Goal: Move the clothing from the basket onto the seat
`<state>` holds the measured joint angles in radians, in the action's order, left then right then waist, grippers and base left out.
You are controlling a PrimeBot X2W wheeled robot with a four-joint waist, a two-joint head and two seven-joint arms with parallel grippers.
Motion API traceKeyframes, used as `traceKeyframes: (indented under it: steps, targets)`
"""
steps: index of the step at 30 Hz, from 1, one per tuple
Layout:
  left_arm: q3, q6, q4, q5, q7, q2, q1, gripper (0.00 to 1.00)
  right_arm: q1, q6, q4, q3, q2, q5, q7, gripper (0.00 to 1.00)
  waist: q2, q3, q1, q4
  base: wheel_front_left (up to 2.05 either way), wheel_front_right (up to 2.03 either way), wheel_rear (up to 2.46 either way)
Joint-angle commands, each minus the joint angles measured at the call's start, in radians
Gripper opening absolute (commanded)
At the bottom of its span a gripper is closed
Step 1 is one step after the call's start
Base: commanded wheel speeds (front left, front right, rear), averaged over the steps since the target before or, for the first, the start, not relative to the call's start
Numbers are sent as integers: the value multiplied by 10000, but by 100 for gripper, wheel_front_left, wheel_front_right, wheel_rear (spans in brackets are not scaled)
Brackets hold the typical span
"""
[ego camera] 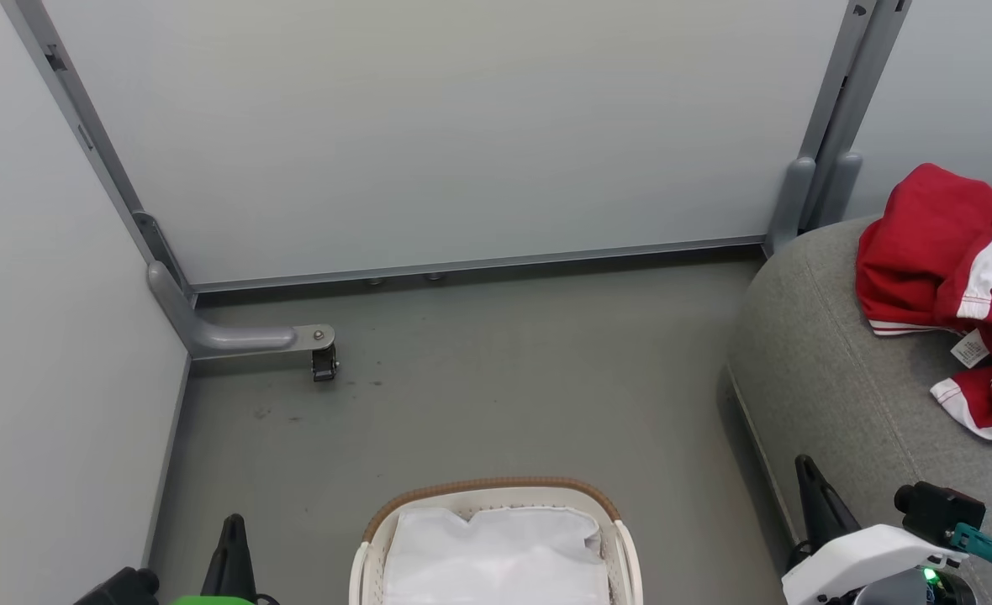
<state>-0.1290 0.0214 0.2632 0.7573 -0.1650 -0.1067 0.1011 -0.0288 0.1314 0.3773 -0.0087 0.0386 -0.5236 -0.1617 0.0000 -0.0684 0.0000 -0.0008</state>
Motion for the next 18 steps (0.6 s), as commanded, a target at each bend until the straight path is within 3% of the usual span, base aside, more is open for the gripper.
traceKeyframes:
  steps: [1,18]
  targets:
    - [132,-83,-156,341,77,26,-383,0,-268,-2,-217,-65,55,-417,81,0,0,10,0,1,0,0,0]
    - [686,-433,-178,2301,727,149,-817,0,-422,-4,-499,-306,77,-2914,723,0,0,125,0,2,0,0,0]
